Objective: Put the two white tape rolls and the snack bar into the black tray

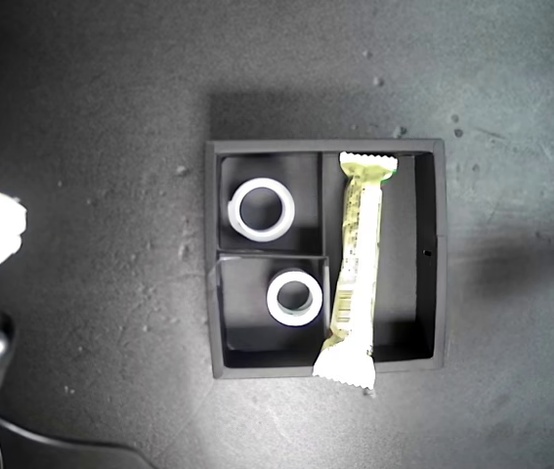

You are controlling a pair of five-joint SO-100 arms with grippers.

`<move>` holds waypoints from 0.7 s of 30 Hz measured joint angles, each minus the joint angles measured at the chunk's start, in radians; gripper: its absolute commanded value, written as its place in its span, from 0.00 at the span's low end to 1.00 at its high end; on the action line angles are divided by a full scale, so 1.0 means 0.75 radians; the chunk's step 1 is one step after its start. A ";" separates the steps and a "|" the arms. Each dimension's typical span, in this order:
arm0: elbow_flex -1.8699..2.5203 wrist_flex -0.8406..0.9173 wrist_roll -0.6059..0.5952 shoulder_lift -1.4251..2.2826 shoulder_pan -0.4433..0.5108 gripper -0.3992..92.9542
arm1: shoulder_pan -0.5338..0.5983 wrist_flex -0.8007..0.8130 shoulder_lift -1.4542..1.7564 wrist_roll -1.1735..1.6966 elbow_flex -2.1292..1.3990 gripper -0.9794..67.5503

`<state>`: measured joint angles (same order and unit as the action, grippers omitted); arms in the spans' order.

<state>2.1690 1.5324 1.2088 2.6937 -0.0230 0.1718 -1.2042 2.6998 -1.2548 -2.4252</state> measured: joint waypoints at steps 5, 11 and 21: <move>0.544 -0.215 0.090 0.382 0.004 0.00 | -0.117 0.094 0.585 -0.041 -0.575 0.01; 0.953 -0.211 0.184 0.804 0.055 0.00 | -0.155 0.051 0.849 -0.123 -0.890 0.01; 1.197 -0.209 0.438 0.855 0.076 0.01 | -0.227 -0.178 0.863 -0.129 -0.914 0.03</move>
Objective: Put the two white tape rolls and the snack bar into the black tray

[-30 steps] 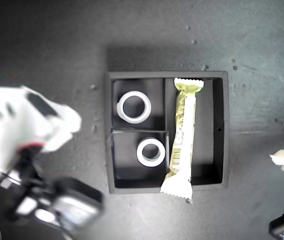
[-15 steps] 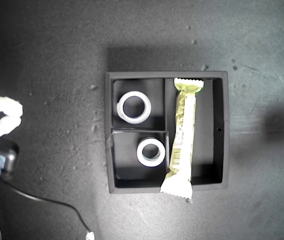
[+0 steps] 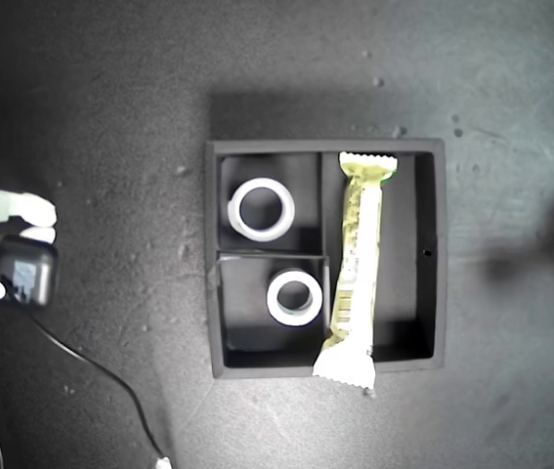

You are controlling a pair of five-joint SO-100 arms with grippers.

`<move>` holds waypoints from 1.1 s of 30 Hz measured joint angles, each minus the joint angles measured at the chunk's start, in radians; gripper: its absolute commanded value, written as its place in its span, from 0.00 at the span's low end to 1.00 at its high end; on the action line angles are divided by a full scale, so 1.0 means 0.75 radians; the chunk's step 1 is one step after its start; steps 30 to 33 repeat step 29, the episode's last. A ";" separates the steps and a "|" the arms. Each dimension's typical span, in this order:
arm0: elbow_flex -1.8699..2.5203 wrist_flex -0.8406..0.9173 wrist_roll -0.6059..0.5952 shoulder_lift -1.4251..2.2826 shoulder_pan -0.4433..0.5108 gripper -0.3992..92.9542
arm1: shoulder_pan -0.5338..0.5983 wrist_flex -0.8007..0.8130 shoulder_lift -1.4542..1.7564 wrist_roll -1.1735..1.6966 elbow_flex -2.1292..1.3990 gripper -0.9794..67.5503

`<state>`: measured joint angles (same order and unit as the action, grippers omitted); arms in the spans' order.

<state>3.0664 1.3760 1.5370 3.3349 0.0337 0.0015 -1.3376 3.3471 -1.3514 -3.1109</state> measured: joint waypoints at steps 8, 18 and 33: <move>0.000 0.000 -0.031 0.000 0.027 0.01 | 0.000 0.000 0.004 0.020 0.000 0.03; 0.002 0.000 -0.252 0.000 0.027 0.01 | 0.002 0.000 0.004 0.020 0.000 0.03; 0.002 0.000 -0.254 0.000 0.027 0.01 | 0.002 0.000 0.004 0.020 0.000 0.03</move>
